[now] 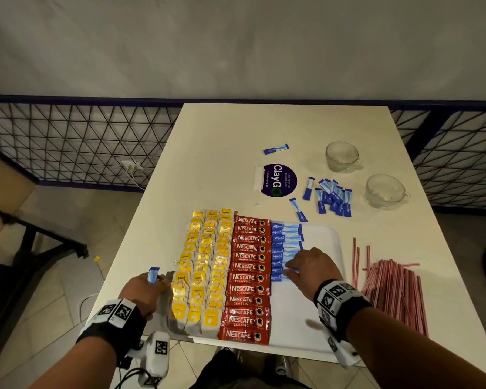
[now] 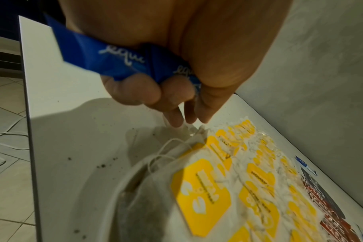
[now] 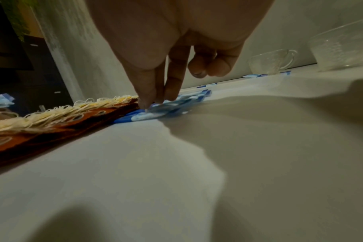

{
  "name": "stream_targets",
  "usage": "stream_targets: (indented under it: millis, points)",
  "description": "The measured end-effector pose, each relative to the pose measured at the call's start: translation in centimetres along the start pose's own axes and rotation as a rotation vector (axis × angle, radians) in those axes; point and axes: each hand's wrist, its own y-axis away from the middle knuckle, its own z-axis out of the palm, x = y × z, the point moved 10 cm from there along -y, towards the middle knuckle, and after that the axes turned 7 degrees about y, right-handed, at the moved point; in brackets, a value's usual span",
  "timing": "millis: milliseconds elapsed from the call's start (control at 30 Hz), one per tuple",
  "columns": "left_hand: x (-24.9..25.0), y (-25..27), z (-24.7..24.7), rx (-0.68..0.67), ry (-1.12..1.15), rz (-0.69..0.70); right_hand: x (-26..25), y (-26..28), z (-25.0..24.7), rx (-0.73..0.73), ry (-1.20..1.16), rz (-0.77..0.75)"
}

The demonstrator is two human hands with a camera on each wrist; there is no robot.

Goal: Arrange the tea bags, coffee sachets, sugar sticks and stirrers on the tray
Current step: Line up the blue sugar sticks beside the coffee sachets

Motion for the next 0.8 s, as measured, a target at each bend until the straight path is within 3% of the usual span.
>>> stream_targets:
  millis: [133, 533, 800]
  points:
    - [-0.4, 0.0, -0.1, 0.009, 0.008, -0.016, 2.4, 0.1, -0.5, 0.086, -0.125, 0.112]
    - [0.0, 0.1, 0.1, -0.001, -0.036, -0.001, 2.4, 0.0, 0.3, 0.0, 0.031, 0.078]
    - [-0.2, 0.2, 0.0, 0.0, -0.047, -0.014, 2.1, 0.3, 0.1, 0.027, -0.046, 0.0]
